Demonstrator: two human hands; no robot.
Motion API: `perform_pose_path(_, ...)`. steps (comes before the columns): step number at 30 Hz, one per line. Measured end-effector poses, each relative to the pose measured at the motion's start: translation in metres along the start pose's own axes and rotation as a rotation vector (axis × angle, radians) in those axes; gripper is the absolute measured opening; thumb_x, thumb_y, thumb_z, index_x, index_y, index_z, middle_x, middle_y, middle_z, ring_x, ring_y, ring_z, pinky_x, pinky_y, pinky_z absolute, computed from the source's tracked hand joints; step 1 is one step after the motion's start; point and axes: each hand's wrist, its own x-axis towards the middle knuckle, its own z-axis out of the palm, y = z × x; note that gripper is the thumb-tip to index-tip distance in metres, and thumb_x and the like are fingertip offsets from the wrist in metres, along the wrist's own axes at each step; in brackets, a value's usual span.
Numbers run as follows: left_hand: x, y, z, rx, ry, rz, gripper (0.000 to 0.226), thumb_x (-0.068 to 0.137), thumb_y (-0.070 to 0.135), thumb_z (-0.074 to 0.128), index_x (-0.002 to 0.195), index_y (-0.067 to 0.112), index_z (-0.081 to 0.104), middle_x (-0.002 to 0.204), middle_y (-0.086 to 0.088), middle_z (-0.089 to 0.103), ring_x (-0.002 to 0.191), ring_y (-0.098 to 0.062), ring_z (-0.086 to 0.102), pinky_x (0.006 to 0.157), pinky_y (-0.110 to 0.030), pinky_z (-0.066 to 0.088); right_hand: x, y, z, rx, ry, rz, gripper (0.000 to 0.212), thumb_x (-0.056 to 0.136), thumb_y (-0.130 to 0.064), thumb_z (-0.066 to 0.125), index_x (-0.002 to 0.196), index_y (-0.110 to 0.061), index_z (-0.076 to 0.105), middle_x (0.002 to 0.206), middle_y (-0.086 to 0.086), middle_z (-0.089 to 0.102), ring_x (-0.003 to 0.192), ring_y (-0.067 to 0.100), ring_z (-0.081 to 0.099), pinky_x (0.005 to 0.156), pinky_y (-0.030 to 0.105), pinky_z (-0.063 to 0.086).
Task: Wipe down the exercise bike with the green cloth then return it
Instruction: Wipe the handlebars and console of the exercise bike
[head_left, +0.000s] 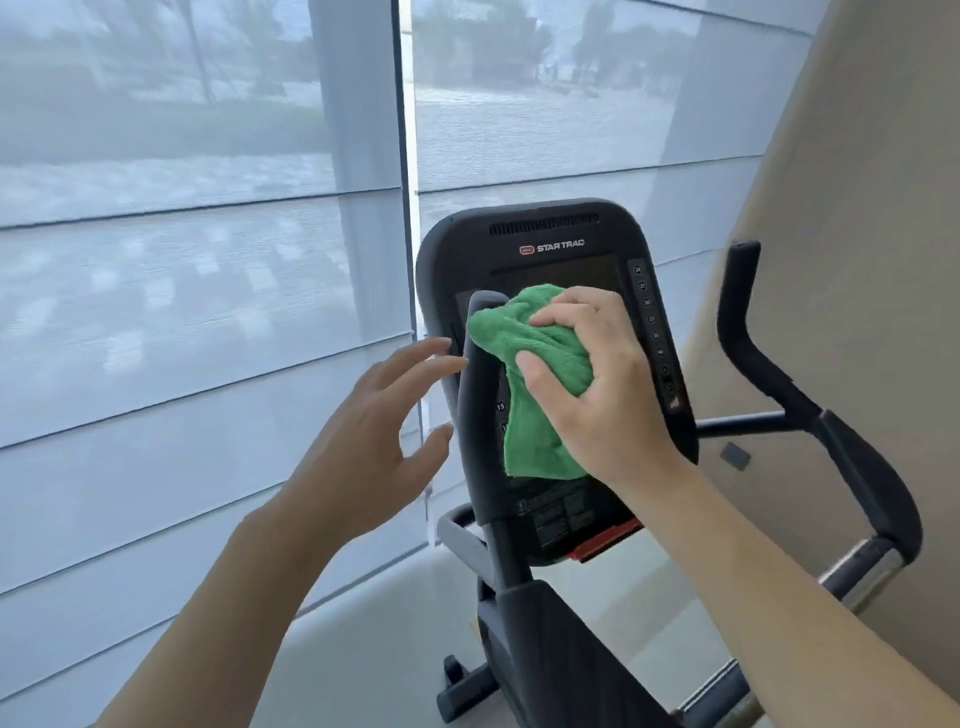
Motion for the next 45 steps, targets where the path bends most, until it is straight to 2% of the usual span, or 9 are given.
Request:
perform_pose_path(4, 0.015, 0.006, -0.010, 0.075, 0.013, 0.035, 0.070, 0.095, 0.023, 0.068, 0.156, 0.041, 0.037, 0.163, 0.028, 0.033, 0.146, -0.007, 0.042, 0.111, -0.046, 0.049, 0.007, 0.005, 0.019, 0.088, -0.093, 0.039, 0.048, 0.102, -0.017, 0.067, 0.148, -0.009, 0.055, 0.148, 0.004, 0.057, 0.138, 0.018, 0.054, 0.116, 0.041, 0.047)
perform_pose_path(10, 0.040, 0.014, -0.024, 0.175, 0.006, 0.019, 0.079, 0.095, 0.039, 0.065, 0.162, 0.046, 0.023, 0.159, 0.027, 0.037, 0.146, -0.007, 0.042, 0.112, -0.049, 0.049, -0.007, 0.015, 0.040, 0.164, -0.106, 0.086, 0.064, 0.105, -0.017, 0.063, 0.162, -0.005, 0.037, 0.161, 0.008, 0.050, 0.149, 0.020, 0.049, 0.121, 0.040, 0.043)
perform_pose_path(19, 0.063, 0.028, -0.020, 0.286, -0.157, 0.124, 0.077, 0.096, 0.066, 0.058, 0.163, 0.040, 0.031, 0.167, 0.026, 0.029, 0.153, -0.004, 0.034, 0.116, -0.047, 0.046, -0.050, 0.023, 0.048, 0.008, -0.245, 0.049, 0.069, 0.104, -0.014, 0.064, 0.162, 0.003, 0.030, 0.166, 0.021, 0.039, 0.147, 0.036, 0.048, 0.124, 0.042, 0.039)
perform_pose_path(24, 0.070, 0.026, -0.015, 0.263, -0.103, 0.139, 0.065, 0.099, 0.038, 0.070, 0.157, 0.035, 0.043, 0.162, 0.023, 0.041, 0.148, -0.006, 0.044, 0.111, -0.050, 0.051, -0.073, 0.033, 0.038, -0.021, -0.407, 0.051, 0.063, 0.106, -0.017, 0.060, 0.162, 0.000, 0.035, 0.167, 0.019, 0.039, 0.149, 0.034, 0.047, 0.123, 0.043, 0.038)
perform_pose_path(30, 0.072, 0.017, -0.014, 0.185, -0.024, 0.149, 0.069, 0.095, -0.005, 0.061, 0.152, 0.034, 0.054, 0.157, 0.022, 0.051, 0.143, 0.001, 0.049, 0.106, -0.044, 0.055, -0.068, 0.046, 0.007, 0.052, -0.548, 0.053, 0.060, 0.105, -0.022, 0.061, 0.161, -0.011, 0.042, 0.164, 0.005, 0.046, 0.151, 0.019, 0.044, 0.126, 0.034, 0.033)
perform_pose_path(33, 0.072, 0.017, -0.013, 0.195, -0.023, 0.149, 0.071, 0.095, -0.005, 0.058, 0.152, 0.038, 0.053, 0.157, 0.027, 0.049, 0.127, 0.004, 0.060, 0.092, -0.046, 0.061, -0.042, 0.046, -0.002, 0.069, -0.438, 0.076, 0.057, 0.103, -0.017, 0.065, 0.156, -0.006, 0.048, 0.154, 0.005, 0.057, 0.143, 0.017, 0.053, 0.123, 0.035, 0.039)
perform_pose_path(38, 0.072, 0.015, -0.016, 0.191, -0.071, 0.122, 0.078, 0.095, -0.004, 0.050, 0.152, 0.049, 0.049, 0.157, 0.033, 0.045, 0.089, -0.048, 0.070, 0.082, -0.060, 0.060, 0.011, 0.044, 0.003, 0.219, -0.264, 0.227, 0.058, 0.102, -0.020, 0.067, 0.158, -0.014, 0.049, 0.146, -0.001, 0.064, 0.134, 0.007, 0.059, 0.117, 0.024, 0.043)
perform_pose_path(42, 0.071, 0.014, -0.015, 0.167, -0.067, 0.105, 0.080, 0.092, -0.005, 0.051, 0.151, 0.049, 0.049, 0.157, 0.035, 0.043, 0.066, -0.035, 0.066, 0.080, -0.057, 0.061, 0.002, 0.037, 0.019, 0.335, -0.270, 0.327, 0.049, 0.107, -0.018, 0.060, 0.155, -0.022, 0.053, 0.130, -0.008, 0.073, 0.120, 0.003, 0.067, 0.105, 0.017, 0.049)
perform_pose_path(45, 0.070, 0.017, -0.013, 0.173, -0.057, 0.113, 0.079, 0.092, -0.005, 0.053, 0.151, 0.048, 0.050, 0.157, 0.036, 0.043, 0.052, -0.035, 0.057, 0.082, -0.053, 0.061, -0.031, 0.029, 0.026, 0.367, -0.290, 0.344, 0.054, 0.106, -0.013, 0.061, 0.158, -0.019, 0.049, 0.142, -0.007, 0.067, 0.132, 0.001, 0.060, 0.114, 0.022, 0.046)
